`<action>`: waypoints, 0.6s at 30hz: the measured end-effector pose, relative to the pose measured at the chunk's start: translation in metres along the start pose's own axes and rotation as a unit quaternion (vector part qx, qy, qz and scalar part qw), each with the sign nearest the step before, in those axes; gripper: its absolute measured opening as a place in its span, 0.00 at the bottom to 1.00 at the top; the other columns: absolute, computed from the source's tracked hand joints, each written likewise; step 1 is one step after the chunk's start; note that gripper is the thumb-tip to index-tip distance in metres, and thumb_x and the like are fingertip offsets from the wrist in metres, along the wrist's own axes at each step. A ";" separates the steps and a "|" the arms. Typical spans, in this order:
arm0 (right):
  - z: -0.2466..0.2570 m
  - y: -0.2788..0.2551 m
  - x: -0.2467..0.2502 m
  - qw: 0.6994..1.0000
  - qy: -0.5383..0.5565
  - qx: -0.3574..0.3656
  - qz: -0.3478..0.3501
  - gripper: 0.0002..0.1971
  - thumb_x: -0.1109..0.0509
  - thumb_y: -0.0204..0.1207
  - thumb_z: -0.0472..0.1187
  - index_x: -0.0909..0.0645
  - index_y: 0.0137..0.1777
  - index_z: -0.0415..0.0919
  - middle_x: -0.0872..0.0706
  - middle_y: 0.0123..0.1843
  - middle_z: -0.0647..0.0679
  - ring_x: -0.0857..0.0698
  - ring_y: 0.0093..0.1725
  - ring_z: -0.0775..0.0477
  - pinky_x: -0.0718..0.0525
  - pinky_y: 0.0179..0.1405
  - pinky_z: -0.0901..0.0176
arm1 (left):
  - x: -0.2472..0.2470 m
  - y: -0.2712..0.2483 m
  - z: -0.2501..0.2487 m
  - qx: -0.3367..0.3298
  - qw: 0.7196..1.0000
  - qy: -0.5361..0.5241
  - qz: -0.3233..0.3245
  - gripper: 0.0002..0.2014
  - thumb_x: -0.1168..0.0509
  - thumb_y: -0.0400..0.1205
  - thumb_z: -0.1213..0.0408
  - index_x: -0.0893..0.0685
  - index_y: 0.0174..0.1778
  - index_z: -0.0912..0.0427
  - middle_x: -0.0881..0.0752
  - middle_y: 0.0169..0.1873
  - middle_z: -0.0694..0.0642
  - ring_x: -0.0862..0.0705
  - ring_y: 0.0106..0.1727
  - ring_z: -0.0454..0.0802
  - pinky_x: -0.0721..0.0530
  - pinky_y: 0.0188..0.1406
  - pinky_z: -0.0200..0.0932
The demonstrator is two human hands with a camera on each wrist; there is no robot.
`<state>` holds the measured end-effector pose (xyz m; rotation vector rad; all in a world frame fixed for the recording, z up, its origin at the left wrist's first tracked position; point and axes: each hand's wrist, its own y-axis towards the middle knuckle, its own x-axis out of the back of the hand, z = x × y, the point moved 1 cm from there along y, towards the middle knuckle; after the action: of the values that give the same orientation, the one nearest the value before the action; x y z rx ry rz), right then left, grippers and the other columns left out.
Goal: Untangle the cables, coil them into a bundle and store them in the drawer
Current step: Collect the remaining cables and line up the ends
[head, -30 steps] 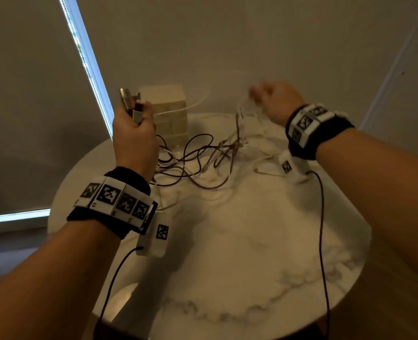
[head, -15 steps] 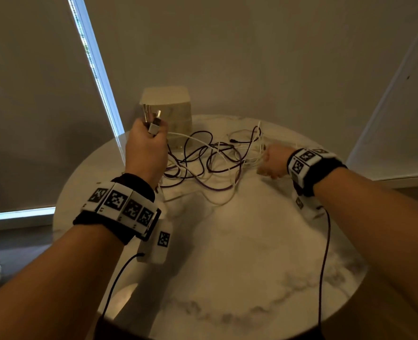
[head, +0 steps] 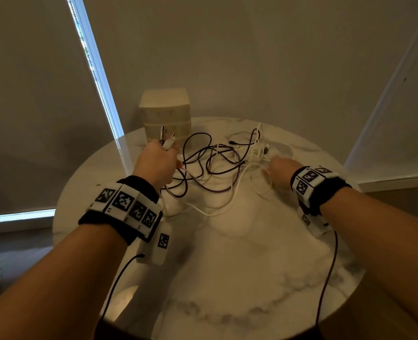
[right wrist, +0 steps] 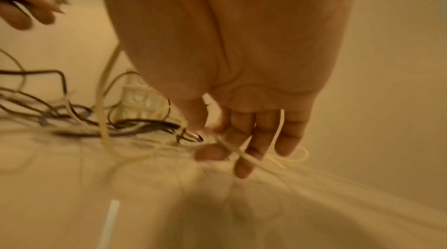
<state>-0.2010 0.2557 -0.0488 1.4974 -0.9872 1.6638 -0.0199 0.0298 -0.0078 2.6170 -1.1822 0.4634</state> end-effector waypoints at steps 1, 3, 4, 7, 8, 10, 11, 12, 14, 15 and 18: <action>0.005 -0.002 0.007 0.997 0.064 0.011 -0.042 0.15 0.42 0.87 0.42 0.18 0.64 0.34 0.14 0.60 0.35 0.15 0.59 0.34 0.17 0.55 0.50 | 0.000 0.000 -0.001 -0.012 1.000 -0.016 -0.018 0.12 0.40 0.89 0.53 0.19 0.47 0.56 0.15 0.33 0.53 0.23 0.29 0.49 0.25 0.29 0.42; 0.020 -0.009 0.028 0.966 0.227 0.001 -0.122 0.15 0.44 0.88 0.46 0.21 0.58 0.37 0.15 0.49 0.40 0.16 0.51 0.37 0.20 0.43 0.53 | -0.001 0.001 -0.004 -0.024 0.994 -0.097 -0.034 0.12 0.39 0.89 0.55 0.23 0.40 0.53 0.26 0.28 0.51 0.29 0.27 0.47 0.29 0.27 0.41; 0.029 -0.014 0.040 0.942 0.303 0.001 -0.146 0.13 0.44 0.87 0.47 0.23 0.55 0.40 0.16 0.43 0.44 0.17 0.45 0.40 0.23 0.36 0.55 | -0.002 0.002 -0.007 -0.024 0.990 -0.133 -0.039 0.12 0.38 0.88 0.56 0.23 0.39 0.53 0.28 0.28 0.50 0.31 0.26 0.46 0.29 0.25 0.40; 0.060 -0.036 0.073 0.874 0.453 0.079 -0.156 0.07 0.42 0.86 0.44 0.23 0.54 0.45 0.17 0.36 0.50 0.16 0.37 0.46 0.13 0.42 0.45 | -0.002 0.000 -0.016 -0.021 0.978 -0.206 -0.039 0.11 0.35 0.88 0.55 0.21 0.42 0.54 0.30 0.25 0.47 0.31 0.23 0.43 0.30 0.22 0.37; 0.069 -0.046 0.083 0.852 0.486 0.117 -0.156 0.06 0.42 0.86 0.44 0.24 0.53 0.47 0.16 0.35 0.51 0.14 0.37 0.45 0.11 0.47 0.40 | -0.002 -0.001 -0.019 -0.022 0.973 -0.229 -0.032 0.11 0.35 0.89 0.54 0.21 0.44 0.55 0.31 0.24 0.46 0.32 0.22 0.42 0.31 0.22 0.37; 0.083 -0.062 0.096 0.835 0.493 0.184 -0.163 0.07 0.43 0.88 0.47 0.27 0.53 0.47 0.16 0.32 0.50 0.14 0.31 0.46 0.11 0.39 0.43 | -0.002 -0.003 -0.023 -0.026 0.963 -0.267 -0.010 0.12 0.38 0.90 0.52 0.22 0.45 0.54 0.32 0.23 0.46 0.34 0.22 0.41 0.34 0.23 0.38; 0.090 -0.069 0.101 0.840 0.472 0.204 -0.173 0.08 0.44 0.89 0.48 0.28 0.53 0.46 0.18 0.31 0.50 0.17 0.28 0.47 0.15 0.33 0.48 | -0.002 -0.005 -0.024 -0.028 0.959 -0.283 0.002 0.13 0.39 0.91 0.50 0.22 0.44 0.53 0.33 0.24 0.46 0.34 0.22 0.41 0.34 0.24 0.39; 0.097 -0.076 0.104 0.848 0.445 0.217 -0.189 0.09 0.44 0.89 0.50 0.29 0.53 0.46 0.19 0.32 0.49 0.20 0.28 0.49 0.19 0.30 0.51 | -0.002 -0.007 -0.026 -0.031 0.953 -0.300 0.015 0.13 0.39 0.91 0.49 0.23 0.44 0.53 0.33 0.25 0.46 0.34 0.23 0.41 0.34 0.24 0.39; 0.108 -0.086 0.105 0.858 0.407 0.228 -0.215 0.11 0.45 0.89 0.51 0.29 0.53 0.46 0.19 0.36 0.47 0.22 0.32 0.48 0.23 0.32 0.51 | -0.004 -0.010 -0.028 -0.040 0.939 -0.339 0.043 0.15 0.39 0.90 0.47 0.24 0.42 0.52 0.33 0.27 0.47 0.35 0.25 0.42 0.33 0.24 0.38; 0.113 -0.089 0.103 0.861 0.403 0.226 -0.215 0.12 0.45 0.89 0.52 0.28 0.52 0.45 0.19 0.37 0.46 0.22 0.34 0.48 0.23 0.33 0.52 | -0.006 -0.013 -0.030 -0.046 0.931 -0.359 0.059 0.16 0.39 0.90 0.46 0.25 0.41 0.52 0.34 0.27 0.47 0.36 0.25 0.42 0.34 0.24 0.37; 0.121 -0.093 0.096 0.869 0.401 0.212 -0.198 0.13 0.45 0.89 0.52 0.28 0.50 0.44 0.18 0.39 0.45 0.22 0.34 0.49 0.26 0.30 0.55 | -0.009 -0.022 -0.038 -0.067 0.916 -0.382 0.100 0.19 0.41 0.90 0.45 0.21 0.48 0.58 0.36 0.29 0.49 0.38 0.26 0.42 0.36 0.27 0.38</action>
<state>-0.0723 0.1936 0.0618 0.9666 0.1393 1.9735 -0.0162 0.0625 0.0221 2.6162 -1.6191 -0.6678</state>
